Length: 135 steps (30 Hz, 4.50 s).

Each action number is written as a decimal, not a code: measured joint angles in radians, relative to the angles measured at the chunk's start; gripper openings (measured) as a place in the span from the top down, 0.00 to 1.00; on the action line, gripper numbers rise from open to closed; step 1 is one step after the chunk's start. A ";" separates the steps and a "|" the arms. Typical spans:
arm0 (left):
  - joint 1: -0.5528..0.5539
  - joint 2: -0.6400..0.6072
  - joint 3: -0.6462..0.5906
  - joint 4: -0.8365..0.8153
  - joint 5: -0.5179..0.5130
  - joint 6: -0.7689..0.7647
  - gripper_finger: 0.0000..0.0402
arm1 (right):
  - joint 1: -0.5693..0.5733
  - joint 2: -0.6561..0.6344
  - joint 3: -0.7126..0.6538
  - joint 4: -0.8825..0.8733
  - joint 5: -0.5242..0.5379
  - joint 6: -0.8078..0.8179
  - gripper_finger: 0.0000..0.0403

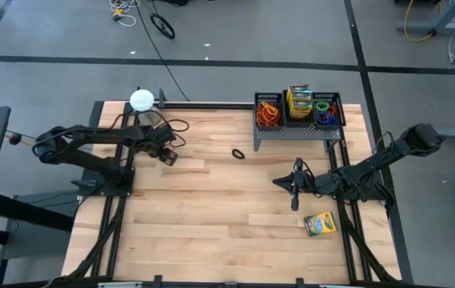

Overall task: Pick & Place Office Desk Supplies
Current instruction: Put the red rubber band into the left black bin on the shelf

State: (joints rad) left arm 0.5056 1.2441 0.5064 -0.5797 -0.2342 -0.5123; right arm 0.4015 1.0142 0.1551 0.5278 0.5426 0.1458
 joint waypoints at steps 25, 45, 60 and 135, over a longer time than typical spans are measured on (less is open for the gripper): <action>-0.179 -0.053 0.033 0.184 -0.001 0.162 0.99 | 0.000 0.000 0.000 0.000 0.000 -0.005 0.94; -0.526 0.368 0.032 1.391 0.038 0.465 0.98 | -0.002 0.000 0.000 -0.001 -0.001 0.023 0.94; -0.543 0.704 0.132 1.773 0.184 0.516 0.98 | -0.006 0.347 0.040 0.340 -0.062 -0.064 0.94; -0.592 0.445 -0.097 1.846 0.069 0.558 0.68 | -0.249 0.961 0.401 0.741 -0.276 -0.087 0.99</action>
State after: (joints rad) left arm -0.0860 1.6893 0.4093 1.2660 -0.1657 0.0454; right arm 0.1529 1.9753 0.5560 1.2684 0.2665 0.0592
